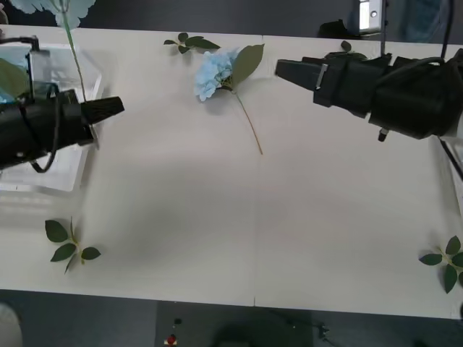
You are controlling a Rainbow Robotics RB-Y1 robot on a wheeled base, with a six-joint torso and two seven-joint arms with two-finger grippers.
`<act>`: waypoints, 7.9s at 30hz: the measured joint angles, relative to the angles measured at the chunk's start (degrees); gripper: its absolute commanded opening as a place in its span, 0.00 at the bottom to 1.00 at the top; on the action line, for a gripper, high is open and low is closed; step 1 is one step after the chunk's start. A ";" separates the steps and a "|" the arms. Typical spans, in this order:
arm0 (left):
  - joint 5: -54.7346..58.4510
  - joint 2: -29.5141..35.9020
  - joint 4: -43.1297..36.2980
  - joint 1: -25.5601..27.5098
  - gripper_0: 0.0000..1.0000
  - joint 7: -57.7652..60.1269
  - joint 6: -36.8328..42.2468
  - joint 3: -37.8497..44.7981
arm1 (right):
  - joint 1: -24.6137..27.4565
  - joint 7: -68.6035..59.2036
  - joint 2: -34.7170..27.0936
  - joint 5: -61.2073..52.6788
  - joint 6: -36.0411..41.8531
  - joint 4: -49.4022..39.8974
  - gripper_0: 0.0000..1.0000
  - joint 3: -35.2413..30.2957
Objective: Put the red flowers into the right box and the blue flowers into the left box
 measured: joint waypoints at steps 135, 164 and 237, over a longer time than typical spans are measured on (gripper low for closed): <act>-79.84 -20.48 25.14 -20.93 0.98 57.16 -42.89 -50.11 | 13.44 44.01 -33.89 -50.99 14.90 1.22 1.00 -6.00; -86.82 -20.48 35.32 -21.21 0.93 57.16 -52.19 -50.15 | 13.44 44.01 -33.89 -50.99 14.90 1.22 1.00 -6.00; -92.35 -19.95 36.01 -21.68 0.65 57.26 -54.05 -52.28 | 13.44 44.01 -33.89 -50.99 14.90 1.22 1.00 -6.00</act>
